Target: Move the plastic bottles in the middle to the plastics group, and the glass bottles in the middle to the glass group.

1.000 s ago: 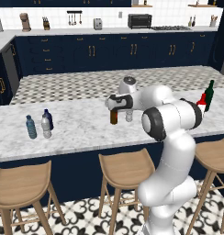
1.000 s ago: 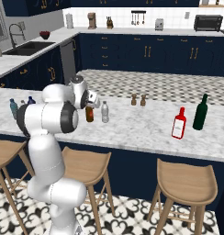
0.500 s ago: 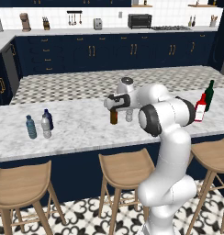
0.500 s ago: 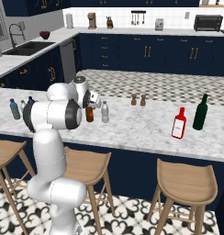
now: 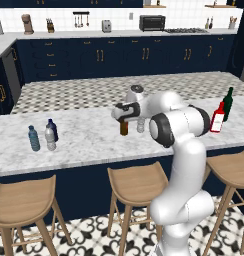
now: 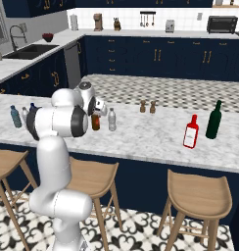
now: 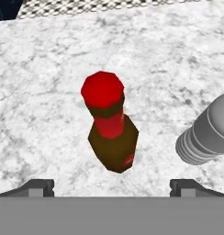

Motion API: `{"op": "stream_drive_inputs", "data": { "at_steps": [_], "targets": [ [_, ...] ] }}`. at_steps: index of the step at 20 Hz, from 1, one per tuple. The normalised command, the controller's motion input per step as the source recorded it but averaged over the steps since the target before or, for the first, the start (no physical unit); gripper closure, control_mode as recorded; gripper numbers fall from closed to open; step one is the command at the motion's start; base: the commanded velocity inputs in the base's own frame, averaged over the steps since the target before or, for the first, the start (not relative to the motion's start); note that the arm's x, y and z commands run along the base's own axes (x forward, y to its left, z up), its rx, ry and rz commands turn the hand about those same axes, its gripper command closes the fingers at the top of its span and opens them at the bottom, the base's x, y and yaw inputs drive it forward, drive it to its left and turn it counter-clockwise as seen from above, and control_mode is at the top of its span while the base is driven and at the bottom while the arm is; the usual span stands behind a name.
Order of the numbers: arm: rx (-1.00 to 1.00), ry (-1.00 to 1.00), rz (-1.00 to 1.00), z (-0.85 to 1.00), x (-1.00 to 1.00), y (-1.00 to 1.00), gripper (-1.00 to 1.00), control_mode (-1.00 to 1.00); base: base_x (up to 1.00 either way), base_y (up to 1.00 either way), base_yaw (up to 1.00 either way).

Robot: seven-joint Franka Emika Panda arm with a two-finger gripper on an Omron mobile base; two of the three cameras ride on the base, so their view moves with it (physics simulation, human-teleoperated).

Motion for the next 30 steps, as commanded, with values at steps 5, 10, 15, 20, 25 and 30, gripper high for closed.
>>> {"op": "stream_drive_inputs", "data": {
  "at_steps": [5,10,15,20,25,30],
  "targets": [
    [0.0,0.0,0.04,-0.16,0.25,0.0,-1.0,-1.0,0.0,0.0,0.0],
    [0.0,0.0,0.03,-0.01,0.26,0.0,-1.0,-1.0,0.0,0.0,0.0],
    [0.0,0.03,0.01,0.0,0.05,0.0,-1.0,-1.0,0.0,0.0,0.0],
    [0.0,0.0,0.0,-0.02,0.0,0.04,-1.0,-1.0,0.0,0.0,0.0],
    [0.0,0.0,0.0,-0.17,0.0,0.03,-1.0,-1.0,0.0,0.0,0.0],
    [0.0,0.0,0.0,-0.09,0.01,0.01,-1.0,-1.0,0.0,0.0,0.0]
  ]
}}
